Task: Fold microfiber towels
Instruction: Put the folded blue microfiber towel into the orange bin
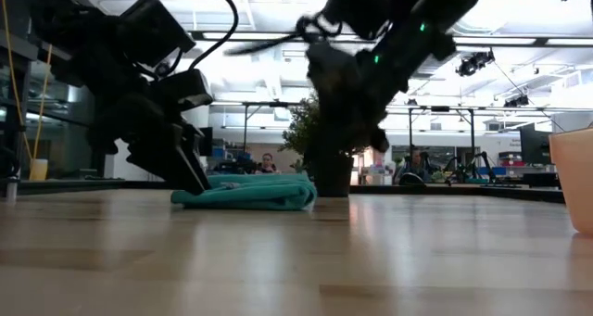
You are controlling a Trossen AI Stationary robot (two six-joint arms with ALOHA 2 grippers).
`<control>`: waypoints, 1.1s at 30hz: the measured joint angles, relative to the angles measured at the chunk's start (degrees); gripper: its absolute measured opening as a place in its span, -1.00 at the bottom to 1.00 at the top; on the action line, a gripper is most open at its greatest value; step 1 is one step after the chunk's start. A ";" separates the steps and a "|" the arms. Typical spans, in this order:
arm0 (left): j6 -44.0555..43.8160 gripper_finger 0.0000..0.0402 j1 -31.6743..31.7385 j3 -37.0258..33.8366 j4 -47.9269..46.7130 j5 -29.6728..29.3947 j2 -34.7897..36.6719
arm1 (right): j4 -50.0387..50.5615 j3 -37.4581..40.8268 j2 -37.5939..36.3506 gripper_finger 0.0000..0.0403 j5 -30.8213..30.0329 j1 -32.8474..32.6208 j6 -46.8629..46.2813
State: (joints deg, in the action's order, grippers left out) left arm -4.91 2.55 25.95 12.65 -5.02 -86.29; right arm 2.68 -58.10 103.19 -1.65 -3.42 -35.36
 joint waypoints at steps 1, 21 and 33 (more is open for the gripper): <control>0.00 -0.20 0.00 -0.02 -0.52 0.00 0.38 | 1.09 -0.02 -1.22 -1.00 -0.56 0.00 -0.21; -0.87 -0.20 0.00 -0.02 -2.55 -0.17 0.78 | -24.99 15.97 -1.96 0.22 10.05 4.58 -36.98; -0.90 -0.20 0.00 0.01 -2.65 -0.17 0.79 | -28.27 6.94 9.11 0.27 7.45 4.00 -40.69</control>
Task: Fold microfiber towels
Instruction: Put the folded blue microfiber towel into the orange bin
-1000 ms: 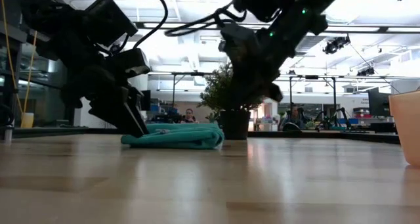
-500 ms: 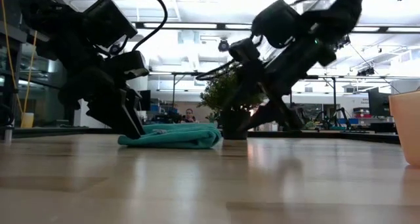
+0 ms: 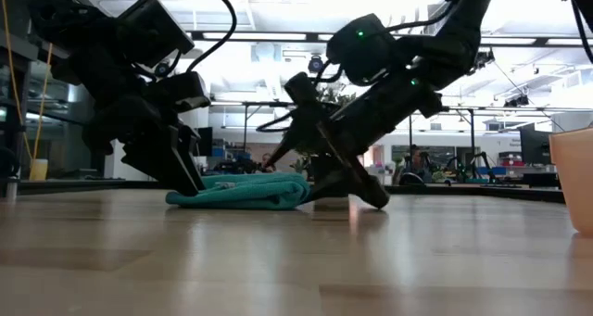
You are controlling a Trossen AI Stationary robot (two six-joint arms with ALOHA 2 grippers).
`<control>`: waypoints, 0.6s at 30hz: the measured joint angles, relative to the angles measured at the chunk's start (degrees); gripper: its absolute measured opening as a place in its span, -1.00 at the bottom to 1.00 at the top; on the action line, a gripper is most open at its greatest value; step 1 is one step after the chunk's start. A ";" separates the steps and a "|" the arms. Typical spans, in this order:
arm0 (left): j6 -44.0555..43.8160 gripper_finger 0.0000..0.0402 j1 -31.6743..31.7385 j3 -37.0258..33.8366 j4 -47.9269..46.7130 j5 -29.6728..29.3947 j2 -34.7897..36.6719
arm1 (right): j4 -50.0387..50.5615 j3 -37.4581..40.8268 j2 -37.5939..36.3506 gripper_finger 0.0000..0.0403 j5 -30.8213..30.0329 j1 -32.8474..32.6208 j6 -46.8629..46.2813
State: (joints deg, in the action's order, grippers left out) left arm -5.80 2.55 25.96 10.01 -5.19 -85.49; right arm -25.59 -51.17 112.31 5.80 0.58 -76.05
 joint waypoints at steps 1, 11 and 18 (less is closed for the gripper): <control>-0.01 -0.20 0.00 0.02 -0.01 0.00 0.00 | 0.38 -0.33 0.08 0.27 -0.43 0.00 0.00; -1.60 -0.20 -0.01 0.02 0.03 -0.04 0.00 | 1.97 -1.06 0.29 0.01 -2.76 0.00 -0.70; -5.30 -0.20 0.02 0.00 -0.42 3.21 1.53 | 1.89 -0.90 -0.19 -0.92 -2.19 0.00 -0.34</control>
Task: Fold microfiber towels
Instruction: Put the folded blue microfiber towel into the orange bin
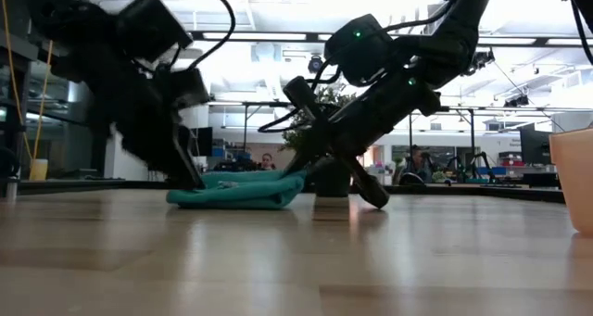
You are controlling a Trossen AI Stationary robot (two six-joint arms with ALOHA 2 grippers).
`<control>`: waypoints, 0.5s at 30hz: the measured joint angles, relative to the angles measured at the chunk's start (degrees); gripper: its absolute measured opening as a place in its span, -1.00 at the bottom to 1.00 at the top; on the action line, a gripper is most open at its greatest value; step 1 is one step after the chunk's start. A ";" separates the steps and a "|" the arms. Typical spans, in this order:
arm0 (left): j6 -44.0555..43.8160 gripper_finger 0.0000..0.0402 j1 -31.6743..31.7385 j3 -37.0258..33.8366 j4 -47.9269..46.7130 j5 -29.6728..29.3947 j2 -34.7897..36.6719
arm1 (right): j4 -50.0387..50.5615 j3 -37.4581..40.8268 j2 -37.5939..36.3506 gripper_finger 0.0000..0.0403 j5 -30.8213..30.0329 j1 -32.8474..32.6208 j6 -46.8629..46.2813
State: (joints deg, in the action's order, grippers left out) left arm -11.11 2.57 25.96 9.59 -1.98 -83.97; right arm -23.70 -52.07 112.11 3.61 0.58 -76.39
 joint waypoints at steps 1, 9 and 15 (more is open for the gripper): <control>-0.89 -0.20 0.00 0.14 0.02 1.74 1.13 | 0.67 0.06 -0.44 -0.92 0.03 0.00 0.31; -3.83 -0.20 -0.04 5.06 -6.95 5.90 16.41 | 17.75 0.03 -12.93 -0.98 4.80 -2.01 9.21; -3.85 -0.20 -0.63 7.19 -6.60 -2.66 26.54 | 30.63 0.03 -20.68 -0.99 5.99 -8.01 7.02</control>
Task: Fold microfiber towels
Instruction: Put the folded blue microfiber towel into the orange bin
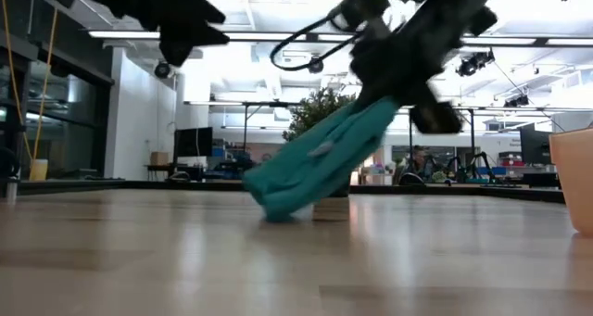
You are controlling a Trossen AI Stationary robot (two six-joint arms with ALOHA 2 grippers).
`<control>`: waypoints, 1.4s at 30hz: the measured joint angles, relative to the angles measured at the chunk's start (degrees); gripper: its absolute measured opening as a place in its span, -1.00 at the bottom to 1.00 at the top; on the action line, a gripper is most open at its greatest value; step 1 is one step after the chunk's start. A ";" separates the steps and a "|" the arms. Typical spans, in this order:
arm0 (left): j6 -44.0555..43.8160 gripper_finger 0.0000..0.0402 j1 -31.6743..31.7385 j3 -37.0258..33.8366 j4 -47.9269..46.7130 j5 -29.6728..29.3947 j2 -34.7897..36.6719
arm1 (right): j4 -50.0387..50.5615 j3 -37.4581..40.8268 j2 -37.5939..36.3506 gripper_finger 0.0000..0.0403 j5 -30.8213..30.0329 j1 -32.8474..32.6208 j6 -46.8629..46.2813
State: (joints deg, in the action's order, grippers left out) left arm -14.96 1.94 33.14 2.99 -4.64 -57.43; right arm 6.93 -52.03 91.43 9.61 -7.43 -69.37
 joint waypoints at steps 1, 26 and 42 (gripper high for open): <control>-0.05 -0.20 -0.20 -0.02 -0.08 -1.56 1.11 | 0.79 0.00 -0.71 -0.99 -0.04 -1.58 -1.70; 2.10 -0.20 0.08 -0.06 4.00 -5.72 -5.17 | 50.17 -17.06 -1.72 -1.00 -18.06 -34.44 -45.94; 2.10 -0.20 0.08 -0.04 4.67 -6.35 -5.77 | 58.66 -16.82 -1.70 -1.00 -6.24 -42.95 -58.87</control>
State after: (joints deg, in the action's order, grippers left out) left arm -12.86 2.02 33.10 7.66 -10.99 -63.20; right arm 65.58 -68.85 89.73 3.37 -50.38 -128.24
